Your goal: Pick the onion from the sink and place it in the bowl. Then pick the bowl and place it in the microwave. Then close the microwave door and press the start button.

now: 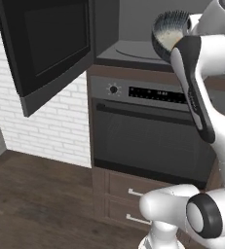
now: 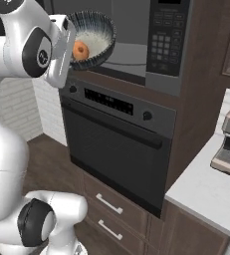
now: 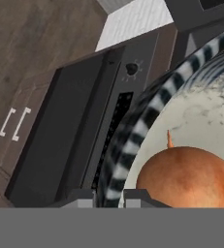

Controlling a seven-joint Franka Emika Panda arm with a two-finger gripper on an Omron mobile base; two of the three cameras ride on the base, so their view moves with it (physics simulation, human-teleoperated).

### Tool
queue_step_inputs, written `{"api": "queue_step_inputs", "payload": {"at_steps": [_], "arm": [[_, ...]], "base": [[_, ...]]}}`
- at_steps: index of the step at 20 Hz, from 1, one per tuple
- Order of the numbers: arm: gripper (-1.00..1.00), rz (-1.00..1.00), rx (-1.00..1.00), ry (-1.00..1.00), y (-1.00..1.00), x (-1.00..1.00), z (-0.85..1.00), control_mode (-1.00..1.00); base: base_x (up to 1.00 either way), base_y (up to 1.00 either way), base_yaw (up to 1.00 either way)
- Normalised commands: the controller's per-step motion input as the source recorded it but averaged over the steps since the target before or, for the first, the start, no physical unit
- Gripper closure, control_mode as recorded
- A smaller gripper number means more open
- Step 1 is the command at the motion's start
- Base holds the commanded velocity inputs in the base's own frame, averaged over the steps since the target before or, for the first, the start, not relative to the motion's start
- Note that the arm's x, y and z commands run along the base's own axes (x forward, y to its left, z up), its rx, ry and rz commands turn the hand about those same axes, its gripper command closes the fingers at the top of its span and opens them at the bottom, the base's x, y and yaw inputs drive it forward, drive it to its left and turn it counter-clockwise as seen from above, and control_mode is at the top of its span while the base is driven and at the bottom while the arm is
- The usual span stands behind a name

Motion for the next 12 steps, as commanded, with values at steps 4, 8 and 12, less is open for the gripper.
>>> {"api": "queue_step_inputs", "payload": {"at_steps": [4,8,12], "arm": [[1.00,0.00,0.00,0.00,-0.16,0.55,-0.01,-1.00],[1.00,0.00,0.00,0.00,0.00,0.60,-0.07,-1.00],[1.00,0.00,0.00,0.00,-0.06,0.58,-0.03,-1.00]], "base": [[0.00,0.00,0.00],[0.00,0.00,0.00],[0.00,0.00,0.00]]}}
